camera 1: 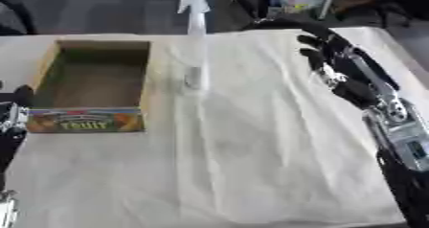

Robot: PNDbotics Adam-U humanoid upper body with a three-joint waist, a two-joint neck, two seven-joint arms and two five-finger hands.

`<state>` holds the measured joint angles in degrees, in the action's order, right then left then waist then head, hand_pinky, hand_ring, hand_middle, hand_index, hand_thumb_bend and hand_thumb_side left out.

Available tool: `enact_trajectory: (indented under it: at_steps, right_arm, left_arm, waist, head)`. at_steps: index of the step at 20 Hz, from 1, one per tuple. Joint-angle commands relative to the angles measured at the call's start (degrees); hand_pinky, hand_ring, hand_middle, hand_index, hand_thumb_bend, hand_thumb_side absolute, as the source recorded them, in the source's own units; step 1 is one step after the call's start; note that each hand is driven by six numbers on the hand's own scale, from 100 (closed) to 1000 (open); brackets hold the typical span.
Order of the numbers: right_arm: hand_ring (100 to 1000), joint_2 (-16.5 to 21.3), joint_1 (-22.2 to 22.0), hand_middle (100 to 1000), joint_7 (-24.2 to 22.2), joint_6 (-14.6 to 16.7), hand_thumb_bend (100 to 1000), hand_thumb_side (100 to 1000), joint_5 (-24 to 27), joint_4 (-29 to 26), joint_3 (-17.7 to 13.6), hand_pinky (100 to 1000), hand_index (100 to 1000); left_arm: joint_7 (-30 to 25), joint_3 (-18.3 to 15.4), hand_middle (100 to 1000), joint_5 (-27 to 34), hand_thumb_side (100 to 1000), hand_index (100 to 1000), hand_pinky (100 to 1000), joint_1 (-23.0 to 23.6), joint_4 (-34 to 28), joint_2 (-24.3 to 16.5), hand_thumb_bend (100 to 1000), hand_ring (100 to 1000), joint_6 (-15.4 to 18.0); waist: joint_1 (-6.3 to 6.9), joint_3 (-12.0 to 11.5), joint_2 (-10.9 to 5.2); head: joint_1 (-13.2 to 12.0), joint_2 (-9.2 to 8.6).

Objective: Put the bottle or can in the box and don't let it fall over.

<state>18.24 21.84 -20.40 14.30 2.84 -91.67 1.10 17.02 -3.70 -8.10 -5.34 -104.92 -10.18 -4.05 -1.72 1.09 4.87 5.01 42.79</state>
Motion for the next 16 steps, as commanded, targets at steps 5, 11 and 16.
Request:
enact_trajectory:
  at_steps: [5, 11, 16]
  right_arm:
    - [1000, 1.8, 4.6, 1000, 0.2, -0.5, 100, 567, -0.2, 2.7, 0.3, 941, 1000]
    - [1000, 1.8, 10.7, 1000, 0.2, 0.8, 100, 568, -2.0, 9.0, 1.3, 939, 1000]
    - [1000, 2.0, 16.2, 1000, -0.4, 0.7, 100, 586, -4.1, 16.2, 1.8, 940, 1000]
  left_arm:
    - [-0.5, 0.2, 622, -0.3, 592, 805, 694, -0.2, -0.8, -1.0, 614, 650, 0.0]
    - [-0.8, 0.3, 623, -0.3, 592, 805, 694, -0.2, -0.8, -0.8, 613, 651, -0.1]
    - [-0.9, 0.4, 623, -0.2, 592, 805, 694, -0.5, -0.9, -0.5, 613, 651, -0.1]
  waist:
    - [0.34, -0.2, -1.0]
    - [0.63, -0.8, -1.04]
    - [1.0, -1.6, -0.67]
  head:
    - [0.3, 0.7]
    - [1.2, 0.59]
    - [2.1, -0.13]
